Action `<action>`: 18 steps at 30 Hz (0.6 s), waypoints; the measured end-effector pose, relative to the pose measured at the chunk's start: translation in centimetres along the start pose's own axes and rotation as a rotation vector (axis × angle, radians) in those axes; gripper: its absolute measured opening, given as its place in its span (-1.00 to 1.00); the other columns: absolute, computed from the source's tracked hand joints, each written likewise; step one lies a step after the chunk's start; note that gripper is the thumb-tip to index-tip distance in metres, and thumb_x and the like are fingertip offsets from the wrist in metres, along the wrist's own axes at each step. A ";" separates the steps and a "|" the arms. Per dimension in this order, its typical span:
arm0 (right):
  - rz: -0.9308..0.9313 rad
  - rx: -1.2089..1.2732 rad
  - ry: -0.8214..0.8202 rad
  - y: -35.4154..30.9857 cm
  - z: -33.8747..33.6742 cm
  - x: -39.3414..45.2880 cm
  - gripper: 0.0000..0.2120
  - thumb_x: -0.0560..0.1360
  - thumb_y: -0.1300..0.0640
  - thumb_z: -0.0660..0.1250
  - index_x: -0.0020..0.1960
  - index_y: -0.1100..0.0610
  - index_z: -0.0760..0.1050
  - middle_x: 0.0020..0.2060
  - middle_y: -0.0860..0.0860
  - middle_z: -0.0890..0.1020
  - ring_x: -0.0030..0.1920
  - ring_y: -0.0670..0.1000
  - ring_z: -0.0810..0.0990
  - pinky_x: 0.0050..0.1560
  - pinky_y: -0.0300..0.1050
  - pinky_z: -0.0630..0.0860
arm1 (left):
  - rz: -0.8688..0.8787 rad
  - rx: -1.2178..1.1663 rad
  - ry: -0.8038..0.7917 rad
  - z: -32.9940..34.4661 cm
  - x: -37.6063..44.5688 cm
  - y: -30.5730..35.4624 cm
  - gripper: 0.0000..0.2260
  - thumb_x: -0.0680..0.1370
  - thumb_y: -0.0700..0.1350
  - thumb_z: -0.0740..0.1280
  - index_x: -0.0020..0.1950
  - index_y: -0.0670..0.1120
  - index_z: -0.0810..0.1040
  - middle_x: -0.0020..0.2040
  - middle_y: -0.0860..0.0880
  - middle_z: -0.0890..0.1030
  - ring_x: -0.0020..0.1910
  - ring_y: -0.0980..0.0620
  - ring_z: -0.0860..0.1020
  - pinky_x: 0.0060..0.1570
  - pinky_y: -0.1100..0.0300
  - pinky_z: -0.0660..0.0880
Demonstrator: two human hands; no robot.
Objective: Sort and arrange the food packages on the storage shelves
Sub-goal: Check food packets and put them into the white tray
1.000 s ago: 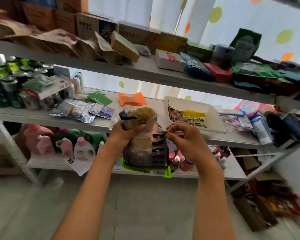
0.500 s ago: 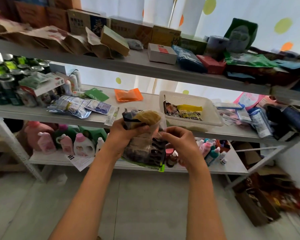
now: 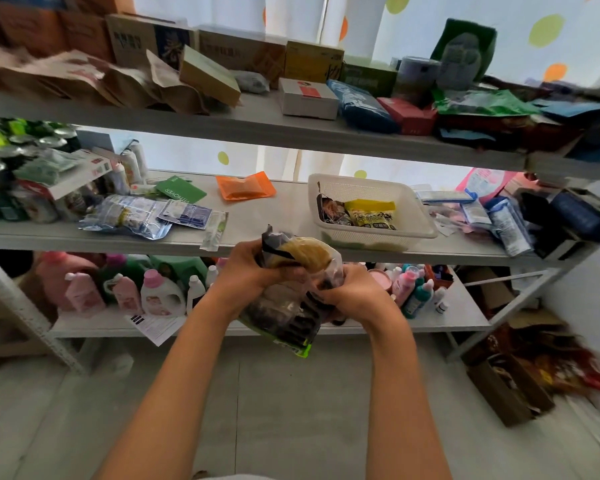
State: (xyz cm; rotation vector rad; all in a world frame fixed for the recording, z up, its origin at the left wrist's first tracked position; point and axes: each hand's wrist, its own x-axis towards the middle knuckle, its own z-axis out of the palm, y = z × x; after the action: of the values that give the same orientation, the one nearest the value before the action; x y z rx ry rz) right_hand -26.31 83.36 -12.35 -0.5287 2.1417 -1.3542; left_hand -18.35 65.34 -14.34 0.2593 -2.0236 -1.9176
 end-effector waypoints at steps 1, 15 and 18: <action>0.012 0.043 0.033 0.1 0.0 0.1 -0.82 0.47 0.41 0.42 0.07 0.33 0.59 -0.21 0.15 0.68 -0.39 -0.11 0.68 -0.42 -0.27 0.55 | 0.000 -0.007 0.009 -0.1 0.1 -0.2 -0.59 0.26 -0.09 0.61 0.09 -0.04 0.67 -0.07 0.03 0.73 -0.04 0.05 0.69 0.00 0.16 0.61; -0.207 0.381 0.442 -0.4 3.1 2.3 -0.86 0.58 0.10 0.39 -0.04 0.14 0.67 -0.21 -0.03 0.73 -0.18 -0.08 0.67 -0.16 -0.18 0.61 | -0.058 -0.294 0.184 -1.4 1.9 -1.2 -0.50 0.21 -0.02 0.61 0.07 -0.20 0.67 -0.02 -0.16 0.72 0.04 -0.19 0.68 0.09 -0.02 0.60; -0.257 0.380 0.432 0.0 2.4 2.6 -0.87 0.52 0.14 0.45 -0.03 0.18 0.72 -0.04 -0.02 0.68 -0.08 -0.03 0.64 -0.14 -0.13 0.57 | -0.066 -0.312 0.202 -2.0 2.2 -1.7 -0.45 0.15 0.01 0.68 0.07 -0.18 0.68 0.00 -0.16 0.72 0.06 -0.19 0.67 0.12 -0.04 0.58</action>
State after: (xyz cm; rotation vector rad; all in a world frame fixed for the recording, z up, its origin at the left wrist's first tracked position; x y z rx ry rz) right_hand -26.76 80.17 -13.83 -0.3908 2.1016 -2.1251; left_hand -19.87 62.55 -15.74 0.4241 -1.5817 -2.1171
